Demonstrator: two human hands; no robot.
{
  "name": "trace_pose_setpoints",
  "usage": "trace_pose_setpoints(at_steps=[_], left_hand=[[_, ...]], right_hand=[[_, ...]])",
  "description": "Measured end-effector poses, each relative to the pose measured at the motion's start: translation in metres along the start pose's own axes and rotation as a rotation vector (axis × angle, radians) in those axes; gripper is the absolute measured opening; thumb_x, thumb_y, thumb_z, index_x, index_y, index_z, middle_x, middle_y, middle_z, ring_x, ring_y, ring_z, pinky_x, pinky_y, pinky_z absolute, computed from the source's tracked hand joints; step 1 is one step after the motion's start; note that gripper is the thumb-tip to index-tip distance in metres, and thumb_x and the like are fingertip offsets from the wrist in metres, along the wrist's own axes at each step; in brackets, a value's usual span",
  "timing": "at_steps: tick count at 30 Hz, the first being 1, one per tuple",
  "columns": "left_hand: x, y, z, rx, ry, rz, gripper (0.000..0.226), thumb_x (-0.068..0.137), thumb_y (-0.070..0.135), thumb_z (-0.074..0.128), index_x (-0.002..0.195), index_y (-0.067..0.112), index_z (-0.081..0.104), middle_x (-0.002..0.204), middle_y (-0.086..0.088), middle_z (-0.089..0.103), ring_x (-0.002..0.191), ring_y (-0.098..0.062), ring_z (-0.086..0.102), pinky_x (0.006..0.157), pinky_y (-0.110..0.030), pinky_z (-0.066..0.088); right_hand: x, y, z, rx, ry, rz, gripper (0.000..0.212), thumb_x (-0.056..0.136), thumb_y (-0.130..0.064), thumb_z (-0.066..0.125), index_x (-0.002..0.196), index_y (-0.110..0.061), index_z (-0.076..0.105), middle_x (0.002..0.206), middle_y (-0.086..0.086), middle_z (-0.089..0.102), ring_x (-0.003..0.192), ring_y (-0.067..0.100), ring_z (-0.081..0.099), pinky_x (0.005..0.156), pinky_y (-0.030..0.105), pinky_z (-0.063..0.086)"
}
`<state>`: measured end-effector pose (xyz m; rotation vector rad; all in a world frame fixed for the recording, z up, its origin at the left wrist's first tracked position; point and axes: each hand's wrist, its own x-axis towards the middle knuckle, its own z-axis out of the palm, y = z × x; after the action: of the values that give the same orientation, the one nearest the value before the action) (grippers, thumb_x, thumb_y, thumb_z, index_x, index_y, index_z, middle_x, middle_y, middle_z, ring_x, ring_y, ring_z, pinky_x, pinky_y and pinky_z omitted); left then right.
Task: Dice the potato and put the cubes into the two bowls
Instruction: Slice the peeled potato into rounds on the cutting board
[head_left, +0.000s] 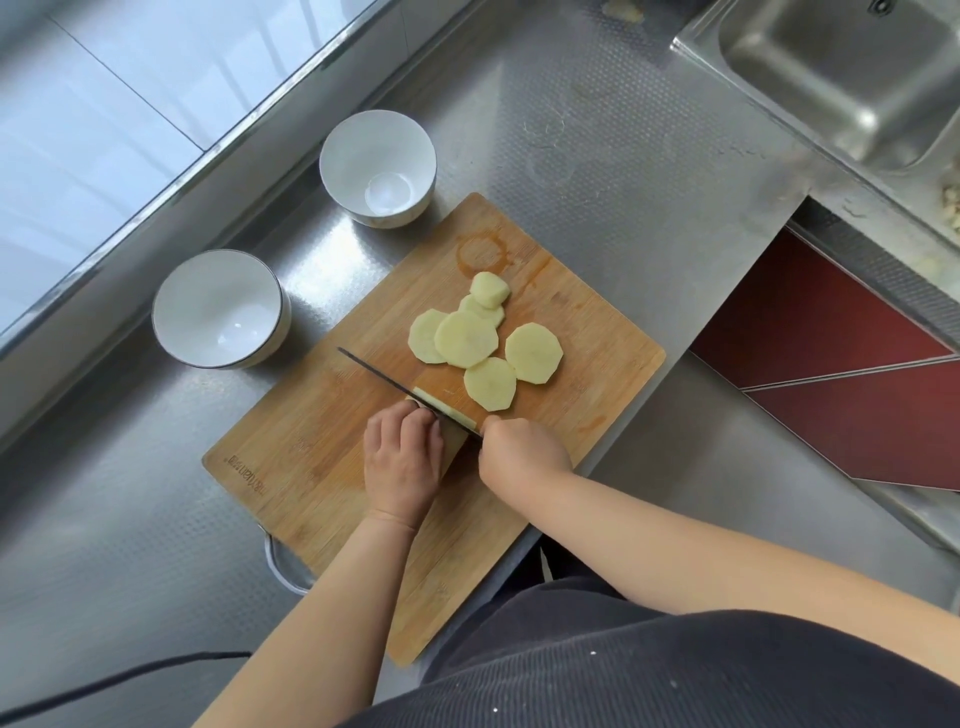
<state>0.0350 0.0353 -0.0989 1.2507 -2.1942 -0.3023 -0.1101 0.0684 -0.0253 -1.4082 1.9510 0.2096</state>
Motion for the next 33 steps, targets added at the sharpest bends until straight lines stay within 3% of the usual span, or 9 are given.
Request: trace_pose_setpoints(at_steps=[4,9,13,16,18,21,33], left_hand=[[0.001,0.001,0.0,0.028,-0.016,-0.006,0.011,0.092,0.018,0.051,0.099,0.009,0.052,0.095,-0.018,0.061,0.09,-0.027,0.045,0.082,-0.033,0.038],[0.005,0.006,-0.01,0.067,-0.045,-0.006,0.011,0.092,0.023,0.048,0.098,0.013,0.048,0.091,-0.016,0.059,0.086,-0.025,0.043,0.076,-0.034,0.034],[0.02,0.027,-0.024,0.087,0.027,0.085,0.012,0.094,0.026,0.051,0.099,0.015,0.052,0.101,-0.007,0.052,0.089,-0.024,0.045,0.077,-0.034,0.032],[0.043,0.043,-0.027,0.22,-0.15,0.097,0.033,0.099,0.037,0.038,0.092,0.018,0.063,0.099,-0.003,0.059,0.095,-0.025,0.049,0.084,-0.038,0.033],[0.056,0.049,-0.027,0.288,-0.29,0.073,0.05,0.102,0.046,0.024,0.087,0.019,0.064,0.092,0.0,0.06,0.09,-0.023,0.052,0.084,-0.037,0.033],[0.068,0.052,-0.027,0.317,-0.359,0.071,0.062,0.102,0.049,0.015,0.079,0.016,0.062,0.082,0.001,0.058,0.078,-0.022,0.053,0.082,-0.035,0.033],[0.071,0.062,-0.021,0.319,-0.473,0.169,0.061,0.101,0.05,0.019,0.082,0.016,0.066,0.084,0.002,0.061,0.085,-0.021,0.056,0.084,-0.033,0.034]], right_hand=[[0.001,0.004,-0.001,0.021,0.016,-0.019,0.026,0.099,-0.016,0.045,0.122,-0.012,0.055,0.108,0.01,0.064,0.094,0.03,0.062,0.061,0.031,0.041],[-0.009,0.016,-0.012,0.006,0.177,-0.11,0.024,0.1,-0.029,0.045,0.119,-0.014,0.045,0.088,0.006,0.067,0.068,0.028,0.057,0.051,0.03,0.039],[-0.011,0.024,-0.021,0.024,0.279,-0.151,0.03,0.097,-0.036,0.048,0.119,-0.017,0.041,0.093,0.003,0.067,0.077,0.031,0.064,0.056,0.032,0.04],[-0.012,0.03,-0.021,0.037,0.323,-0.166,0.032,0.096,-0.037,0.049,0.12,-0.017,0.042,0.099,0.003,0.068,0.081,0.029,0.066,0.057,0.031,0.038],[-0.013,0.034,-0.019,0.018,0.337,-0.17,0.032,0.097,-0.036,0.049,0.121,-0.017,0.042,0.101,0.002,0.068,0.082,0.028,0.066,0.057,0.03,0.035],[-0.013,0.036,-0.015,-0.025,0.346,-0.168,0.032,0.097,-0.035,0.049,0.121,-0.017,0.042,0.104,0.003,0.067,0.085,0.028,0.066,0.058,0.031,0.036],[-0.015,0.046,-0.012,-0.189,0.34,-0.119,0.036,0.101,-0.034,0.042,0.128,-0.012,0.037,0.109,0.008,0.065,0.091,0.029,0.066,0.061,0.033,0.039]])
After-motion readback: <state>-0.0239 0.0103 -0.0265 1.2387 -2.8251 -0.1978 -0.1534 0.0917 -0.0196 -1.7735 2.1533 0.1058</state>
